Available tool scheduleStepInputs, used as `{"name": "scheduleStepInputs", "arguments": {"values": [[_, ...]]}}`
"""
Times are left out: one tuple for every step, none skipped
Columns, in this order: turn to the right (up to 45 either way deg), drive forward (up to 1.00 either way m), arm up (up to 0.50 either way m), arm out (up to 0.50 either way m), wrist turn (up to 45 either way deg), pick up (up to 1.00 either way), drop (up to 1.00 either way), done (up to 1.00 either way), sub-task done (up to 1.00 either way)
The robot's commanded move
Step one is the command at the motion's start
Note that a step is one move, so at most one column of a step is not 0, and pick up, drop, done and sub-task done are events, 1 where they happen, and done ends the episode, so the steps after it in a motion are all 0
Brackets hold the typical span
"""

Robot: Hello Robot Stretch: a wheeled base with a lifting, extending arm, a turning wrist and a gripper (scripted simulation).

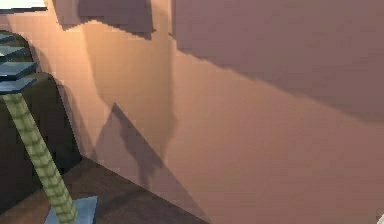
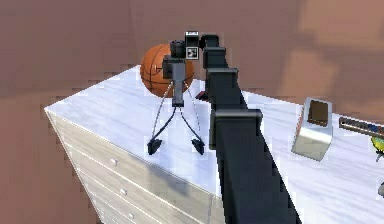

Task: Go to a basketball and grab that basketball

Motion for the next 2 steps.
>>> {"name": "scheduleStepInputs", "arguments": {"values": [[0.0,0.00,0.00,0.00,45.0,0.00,0.00,0.00,0.00],[0.0,0.00,0.00,0.00,45.0,0.00,0.00,0.00,0.00]]}}
